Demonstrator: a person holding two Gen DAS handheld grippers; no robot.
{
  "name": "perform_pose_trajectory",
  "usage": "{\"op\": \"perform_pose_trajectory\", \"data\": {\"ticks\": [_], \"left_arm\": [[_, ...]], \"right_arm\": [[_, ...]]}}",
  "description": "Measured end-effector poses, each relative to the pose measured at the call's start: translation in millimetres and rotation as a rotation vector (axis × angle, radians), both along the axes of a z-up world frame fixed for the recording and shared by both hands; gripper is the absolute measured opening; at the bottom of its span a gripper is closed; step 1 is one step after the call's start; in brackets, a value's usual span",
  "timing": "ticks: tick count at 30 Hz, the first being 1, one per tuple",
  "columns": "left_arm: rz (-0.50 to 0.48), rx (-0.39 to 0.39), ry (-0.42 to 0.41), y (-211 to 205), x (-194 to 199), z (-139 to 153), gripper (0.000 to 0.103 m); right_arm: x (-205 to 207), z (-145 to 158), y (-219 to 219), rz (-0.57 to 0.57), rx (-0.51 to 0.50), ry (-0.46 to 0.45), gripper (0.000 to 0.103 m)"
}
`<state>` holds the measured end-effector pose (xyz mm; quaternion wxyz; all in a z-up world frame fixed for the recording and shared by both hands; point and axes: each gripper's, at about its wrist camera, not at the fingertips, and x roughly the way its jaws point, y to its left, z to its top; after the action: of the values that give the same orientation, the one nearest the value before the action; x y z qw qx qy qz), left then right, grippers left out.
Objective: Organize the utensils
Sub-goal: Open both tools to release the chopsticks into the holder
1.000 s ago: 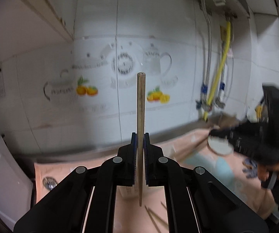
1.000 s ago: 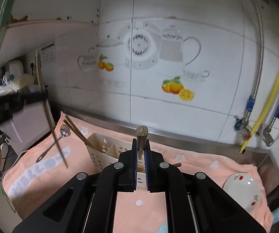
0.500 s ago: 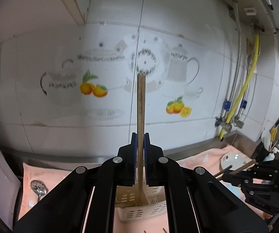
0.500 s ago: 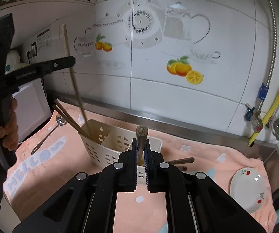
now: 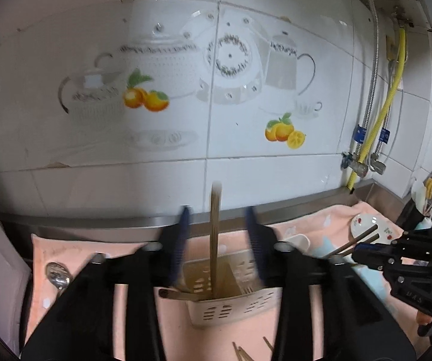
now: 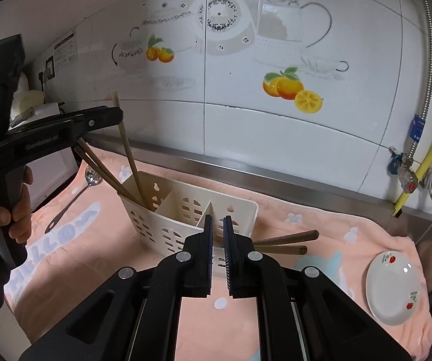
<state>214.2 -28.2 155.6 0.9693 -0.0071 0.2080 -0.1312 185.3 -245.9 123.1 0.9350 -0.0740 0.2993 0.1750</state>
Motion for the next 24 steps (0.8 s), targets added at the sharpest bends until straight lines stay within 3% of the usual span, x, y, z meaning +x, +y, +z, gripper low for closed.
{"op": "perform_pose_trajectory", "data": {"ticks": [2,4,7,10,15,24], "left_arm": [[0.003,-0.002,-0.008,2.8,-6.2,3.1,0.057],[0.012,-0.005,-0.017,6.1,-14.4,6.1,0.072],[0.014,-0.007,-0.027,10.4,-28.6,7.7,0.082],[0.004,0.005,0.015,12.8,-38.0,2.2,0.086],[-0.05,0.091,-0.058,6.4,-69.0,-12.5,0.095],[-0.073,0.094,0.047,3.6,-104.3,-54.2,0.098]], "right_arm": [[-4.5,3.3,-1.8,-0.004,0.003,-0.012,0.008],[-11.2,6.7,-3.4,-0.009,0.001,-0.029,0.009],[-23.5,10.1,-5.9,-0.014,0.0,-0.047,0.013],[-36.7,9.8,-8.0,-0.014,0.008,-0.057,0.016],[-65.5,-8.4,-5.1,0.002,0.011,-0.045,0.017],[-110.5,-79.4,9.1,0.022,0.043,0.066,0.018]]}}
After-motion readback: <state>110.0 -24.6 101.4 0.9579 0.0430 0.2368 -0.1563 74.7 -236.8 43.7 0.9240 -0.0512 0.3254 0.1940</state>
